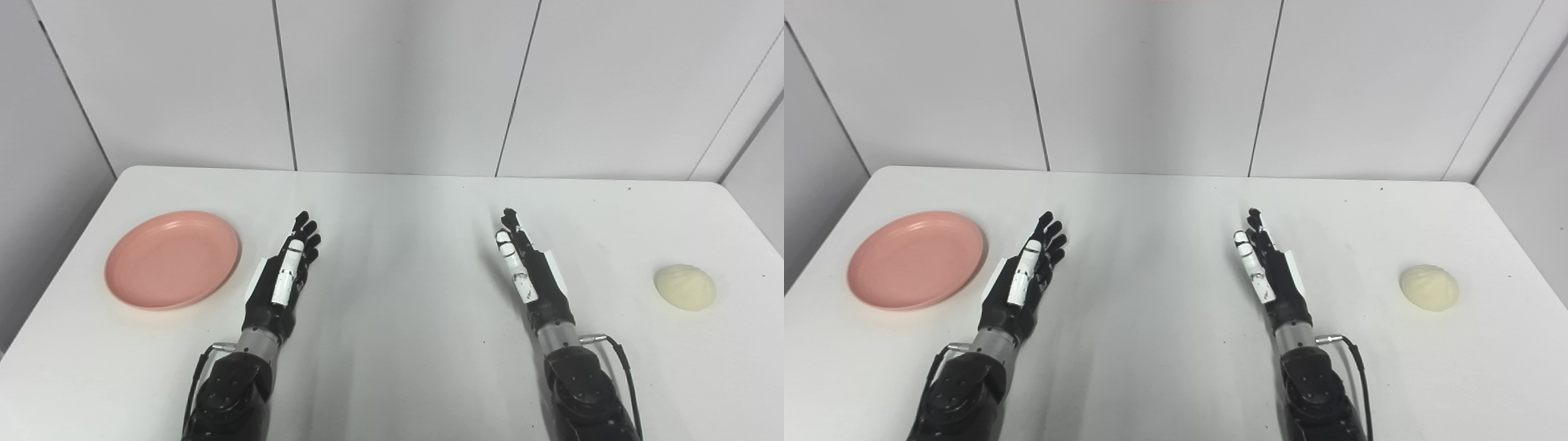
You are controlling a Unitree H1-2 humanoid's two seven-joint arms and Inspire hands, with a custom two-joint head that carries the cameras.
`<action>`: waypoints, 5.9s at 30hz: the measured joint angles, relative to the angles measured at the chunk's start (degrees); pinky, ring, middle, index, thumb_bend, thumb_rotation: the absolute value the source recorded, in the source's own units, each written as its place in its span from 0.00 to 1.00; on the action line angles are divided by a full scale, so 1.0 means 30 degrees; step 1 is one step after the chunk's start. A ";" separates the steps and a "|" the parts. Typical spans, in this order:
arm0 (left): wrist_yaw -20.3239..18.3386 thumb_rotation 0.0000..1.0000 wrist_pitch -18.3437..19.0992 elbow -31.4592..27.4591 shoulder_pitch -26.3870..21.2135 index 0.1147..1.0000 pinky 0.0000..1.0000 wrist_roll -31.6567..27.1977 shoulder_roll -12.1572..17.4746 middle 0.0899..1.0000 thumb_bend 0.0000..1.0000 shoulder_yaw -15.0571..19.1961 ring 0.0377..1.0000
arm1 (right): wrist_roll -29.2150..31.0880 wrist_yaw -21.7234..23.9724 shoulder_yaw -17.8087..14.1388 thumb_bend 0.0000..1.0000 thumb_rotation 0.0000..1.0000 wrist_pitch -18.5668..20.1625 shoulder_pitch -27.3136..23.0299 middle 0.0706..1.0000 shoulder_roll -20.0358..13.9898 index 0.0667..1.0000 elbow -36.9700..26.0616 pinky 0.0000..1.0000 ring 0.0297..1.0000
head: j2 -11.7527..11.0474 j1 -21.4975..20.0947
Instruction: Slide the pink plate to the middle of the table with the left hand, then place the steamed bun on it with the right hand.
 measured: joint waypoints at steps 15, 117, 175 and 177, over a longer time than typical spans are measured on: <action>0.0001 1.00 0.0001 0.0005 0.0000 1.00 1.00 0.0001 -0.0004 0.99 0.36 -0.0024 0.98 | -0.0005 -0.0013 0.0011 0.24 1.00 -0.0087 -0.0051 0.96 -0.0014 0.96 0.0092 0.91 0.93 | 0.0029 0.0000; 0.4154 1.00 0.1726 -0.9163 -0.1484 0.97 1.00 -0.1175 0.1545 0.96 0.51 0.7225 0.96 | 0.2644 0.2398 -0.0981 0.13 1.00 -0.1654 -0.0812 1.00 -0.1467 1.00 0.1679 1.00 0.99 | -0.1553 0.6943; 0.4685 1.00 -0.0691 0.3165 -0.2126 0.97 0.98 -0.5420 0.4238 0.94 0.43 1.0081 0.94 | 0.2817 0.2629 -0.1046 0.13 1.00 -0.1660 -0.0716 1.00 -0.1482 1.00 0.1503 1.00 1.00 | -0.1318 0.7207; 0.4681 1.00 -0.0707 0.3340 -0.2169 0.97 0.98 -0.5378 0.4250 0.94 0.42 0.9900 0.94 | 0.2818 0.2631 -0.1043 0.13 1.00 -0.1660 -0.0715 1.00 -0.1484 1.00 0.1506 1.00 1.00 | -0.1318 0.7207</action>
